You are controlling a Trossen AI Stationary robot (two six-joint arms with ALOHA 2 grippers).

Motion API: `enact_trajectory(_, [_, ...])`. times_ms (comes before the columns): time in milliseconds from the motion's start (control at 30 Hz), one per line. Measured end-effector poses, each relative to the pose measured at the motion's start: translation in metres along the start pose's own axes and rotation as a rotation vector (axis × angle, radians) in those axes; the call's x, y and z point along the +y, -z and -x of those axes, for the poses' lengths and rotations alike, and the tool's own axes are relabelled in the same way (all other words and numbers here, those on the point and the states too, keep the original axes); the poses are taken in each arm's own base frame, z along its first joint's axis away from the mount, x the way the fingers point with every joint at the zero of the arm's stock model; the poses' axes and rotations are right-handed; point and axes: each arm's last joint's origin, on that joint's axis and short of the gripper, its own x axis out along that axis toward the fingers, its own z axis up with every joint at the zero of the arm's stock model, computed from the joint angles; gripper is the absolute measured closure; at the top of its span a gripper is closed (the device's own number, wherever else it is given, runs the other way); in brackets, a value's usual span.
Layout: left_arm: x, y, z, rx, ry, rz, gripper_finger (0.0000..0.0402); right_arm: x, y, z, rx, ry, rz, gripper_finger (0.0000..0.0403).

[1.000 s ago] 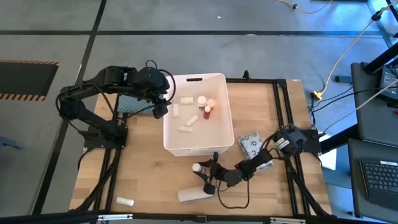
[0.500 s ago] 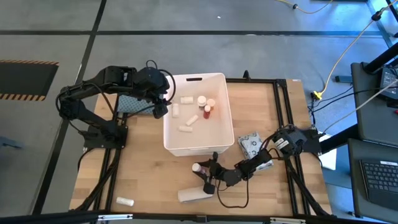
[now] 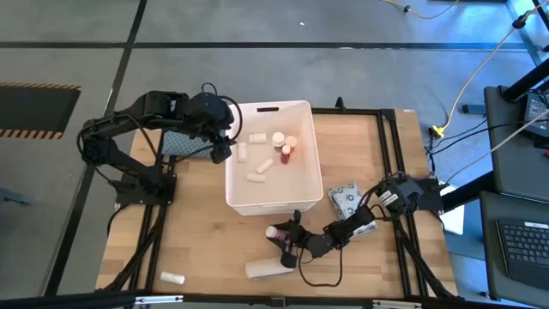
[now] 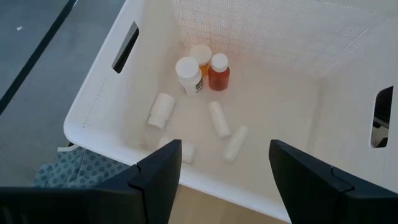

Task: Pick & place medical supplies in basket/bin
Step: Put the pink medicine bottle into the white bin

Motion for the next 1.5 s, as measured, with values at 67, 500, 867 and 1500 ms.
enact_trajectory(67, [0.0,0.0,0.0,0.0,0.0,0.0,0.0167,0.0,0.001,0.001,0.006,-0.001,-0.015,0.02])
enact_trajectory(500, [0.0,0.0,0.0,0.0,0.0,0.0,0.0167,0.007,-0.007,0.005,-0.067,-0.04,-0.066,0.0199])
enact_trajectory(867, [0.0,0.0,0.0,0.0,0.0,0.0,0.0167,0.017,-0.058,0.013,-0.242,-0.078,-0.105,0.024])
enact_trajectory(1500, [0.001,0.002,0.005,-0.006,0.0,-0.017,0.0167,-0.025,-0.263,0.085,-0.34,0.023,0.02,0.0236])
